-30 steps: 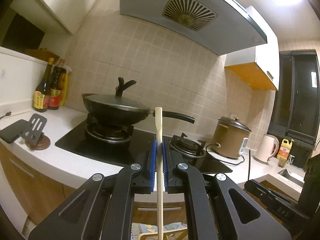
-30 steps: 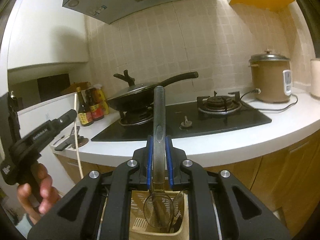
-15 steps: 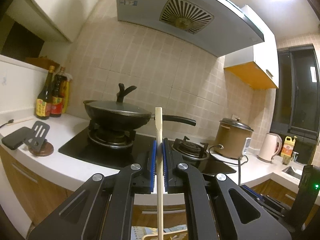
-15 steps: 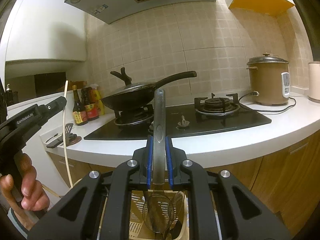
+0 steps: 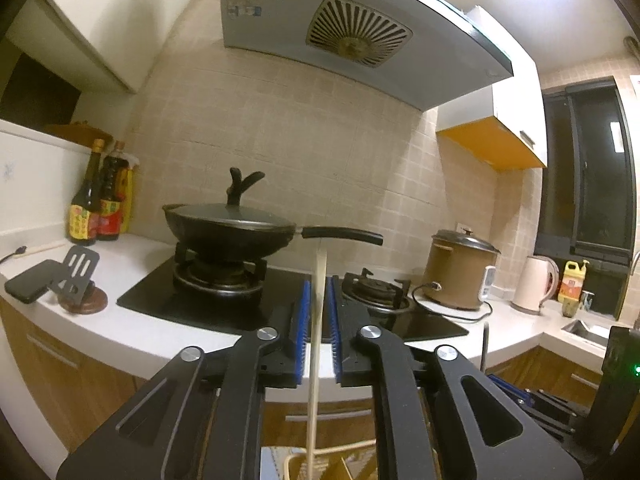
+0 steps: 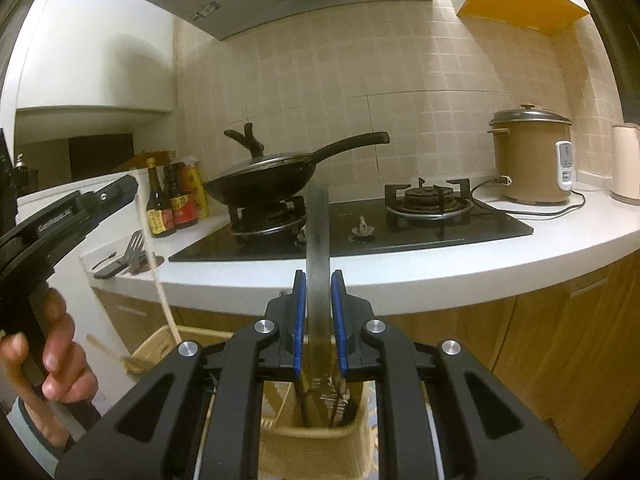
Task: Organize utensils
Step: 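Lift chopstick over the holder with the left tool while the right lowers glass spoon in, then open the left tool to drop the chopstick into the holder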
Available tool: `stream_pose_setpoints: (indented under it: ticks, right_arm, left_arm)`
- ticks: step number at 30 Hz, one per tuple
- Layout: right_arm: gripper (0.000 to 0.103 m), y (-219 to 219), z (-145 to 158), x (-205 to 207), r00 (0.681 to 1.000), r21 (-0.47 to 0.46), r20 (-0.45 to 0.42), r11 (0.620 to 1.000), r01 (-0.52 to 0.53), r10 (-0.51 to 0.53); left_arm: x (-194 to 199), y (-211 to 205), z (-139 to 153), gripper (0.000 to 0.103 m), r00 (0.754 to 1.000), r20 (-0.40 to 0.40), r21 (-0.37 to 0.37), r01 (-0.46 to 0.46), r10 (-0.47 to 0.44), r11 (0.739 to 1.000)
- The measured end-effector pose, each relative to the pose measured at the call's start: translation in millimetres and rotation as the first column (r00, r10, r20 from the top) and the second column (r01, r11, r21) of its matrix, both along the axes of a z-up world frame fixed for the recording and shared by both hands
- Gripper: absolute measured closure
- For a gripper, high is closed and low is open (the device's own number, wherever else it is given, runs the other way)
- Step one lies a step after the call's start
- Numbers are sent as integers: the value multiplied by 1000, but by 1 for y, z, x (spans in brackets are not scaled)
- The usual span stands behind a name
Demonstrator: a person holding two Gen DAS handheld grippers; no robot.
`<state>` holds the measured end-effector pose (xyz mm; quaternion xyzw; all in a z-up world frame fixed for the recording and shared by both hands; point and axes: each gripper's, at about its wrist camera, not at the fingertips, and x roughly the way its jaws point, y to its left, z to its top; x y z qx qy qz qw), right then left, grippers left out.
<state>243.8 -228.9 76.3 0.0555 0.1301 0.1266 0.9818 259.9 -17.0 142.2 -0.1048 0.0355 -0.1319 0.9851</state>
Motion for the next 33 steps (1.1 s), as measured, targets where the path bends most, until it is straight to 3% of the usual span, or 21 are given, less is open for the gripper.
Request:
stream_pose_setpoints:
  ticks: [2,4,10,18,22,26,30,33]
  right_arm:
    - [83,-2,0,-8,1000,4,-18,1000,-19,20]
    - [76,-4,1,-19,1000,5,-15,1000,-19,19]
    - [75,-15,11,-52,1000,17,-27,1000,-15,15]
    - [75,-15,25,-97,997,5,-72,1000,-26,26]
    - [75,-8,30,-124,997,-15,-80,1000,-23,21]
    - [75,5,34,-148,993,-46,-110,998,-39,34]
    - [75,18,22,-152,965,-45,-254,995,-84,70]
    - [75,25,-6,-135,892,-16,-440,992,-125,105]
  left_arm:
    - [-4,2,-1,78,1000,-16,-10,18,-19,1000]
    - [-10,6,0,76,999,-26,-17,31,-31,999]
    - [-40,15,10,65,997,-35,-2,62,-62,998]
    - [-79,24,27,63,994,-71,26,91,-88,996]
    - [-98,31,23,61,983,-149,40,111,-104,993]
    - [-116,31,13,61,973,-207,108,124,-100,986]
    - [-126,27,0,60,952,-295,188,145,-86,971]
    - [-123,25,-27,54,899,-429,224,201,-89,954]
